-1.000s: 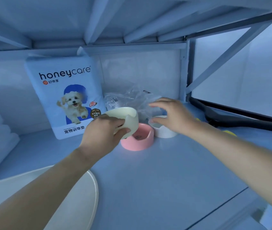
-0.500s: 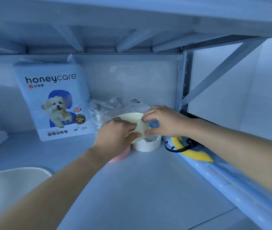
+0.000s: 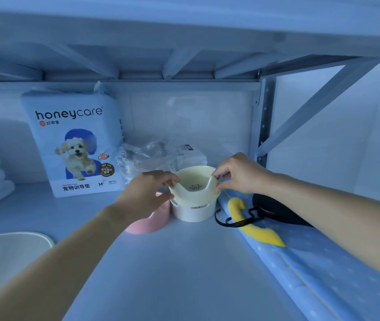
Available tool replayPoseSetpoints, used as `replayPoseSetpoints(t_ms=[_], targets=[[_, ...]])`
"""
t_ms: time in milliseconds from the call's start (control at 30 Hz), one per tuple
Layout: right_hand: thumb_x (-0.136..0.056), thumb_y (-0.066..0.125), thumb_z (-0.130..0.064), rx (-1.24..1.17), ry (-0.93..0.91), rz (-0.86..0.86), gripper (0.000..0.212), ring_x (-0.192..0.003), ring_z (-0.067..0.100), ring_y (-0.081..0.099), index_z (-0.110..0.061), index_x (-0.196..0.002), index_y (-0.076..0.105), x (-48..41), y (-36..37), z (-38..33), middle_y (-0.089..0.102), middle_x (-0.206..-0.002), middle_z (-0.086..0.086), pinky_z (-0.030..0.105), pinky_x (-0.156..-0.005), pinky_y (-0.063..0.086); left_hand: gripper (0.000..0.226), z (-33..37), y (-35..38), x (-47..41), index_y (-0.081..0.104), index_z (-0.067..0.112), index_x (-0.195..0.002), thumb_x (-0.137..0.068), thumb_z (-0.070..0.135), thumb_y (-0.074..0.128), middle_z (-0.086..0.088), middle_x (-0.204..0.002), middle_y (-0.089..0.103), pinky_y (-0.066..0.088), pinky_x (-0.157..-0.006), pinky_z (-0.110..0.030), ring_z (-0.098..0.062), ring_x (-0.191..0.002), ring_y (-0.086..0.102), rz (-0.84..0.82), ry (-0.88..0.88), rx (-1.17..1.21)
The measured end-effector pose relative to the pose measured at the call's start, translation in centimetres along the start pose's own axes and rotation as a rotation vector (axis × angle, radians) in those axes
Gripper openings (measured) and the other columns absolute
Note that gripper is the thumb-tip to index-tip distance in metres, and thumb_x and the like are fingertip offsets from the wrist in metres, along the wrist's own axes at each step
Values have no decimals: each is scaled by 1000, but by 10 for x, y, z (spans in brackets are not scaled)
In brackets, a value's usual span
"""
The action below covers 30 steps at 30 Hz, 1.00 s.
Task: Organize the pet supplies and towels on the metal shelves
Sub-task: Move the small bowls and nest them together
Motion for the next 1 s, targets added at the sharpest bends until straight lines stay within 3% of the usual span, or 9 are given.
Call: replayPoseSetpoints(t_ms=[133,267,533,700,800,900,1000], targets=[[-67,83,-17,-40,12,35,19,-82,19,62,-22,-85,77,-2,2,15,71,-81,0,40,-80,52,28,-1,18,-10,65,22,-103,-77,21,74,14,-97,58,41,-75,-18,-9,-88,58,1,-19,8],[-70,81,-18,-51,23,20,22,-89,18,62,-19,-91,76,-4,3,25,71,-90,0,39,-83,52,17,9,18,-23,67,17,-95,-82,26,70,14,-90,54,33,-64,-7,-7,-79,50,57,20,-71],[-75,77,-23,-21,39,-45,20,-93,24,61,-20,-95,73,-13,23,35,69,-94,4,42,-85,51,18,2,27,-25,65,15,-101,-87,25,63,6,-102,62,39,-69,-26,-16,-90,58,70,-2,-162],[-80,72,-26,6,14,-81,34,-90,7,52,-23,-113,66,-13,35,31,64,-100,-6,19,-75,40,18,-5,38,-20,65,16,-104,-89,25,61,7,-106,62,41,-74,-27,-15,-91,60,37,-8,-163],[-84,68,-27,36,-29,-85,26,-76,2,42,-25,-110,67,-10,41,26,51,-82,-14,9,-59,26,14,-8,42,-15,66,18,-100,-87,24,63,9,-100,62,40,-72,-23,-12,-86,59,50,-20,-107],[-85,66,-25,28,-39,-88,18,-70,1,45,-24,-102,69,-11,41,25,47,-72,-18,10,-57,28,12,-11,42,-14,66,18,-98,-86,23,64,8,-92,63,42,-72,-24,-14,-82,60,69,-39,-70],[-84,67,-24,-9,-46,-79,15,-80,16,53,-25,-99,68,-12,38,25,58,-82,-5,25,-67,40,15,-12,39,-13,64,16,-100,-86,23,64,5,-92,63,43,-72,-25,-15,-81,60,94,-36,-60]])
Point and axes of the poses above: each hand's wrist, its own x-axis away from the middle knuckle, its own y-axis out of the palm, z = x × y, the point moved 9 cm from there along -x, towards the middle knuckle
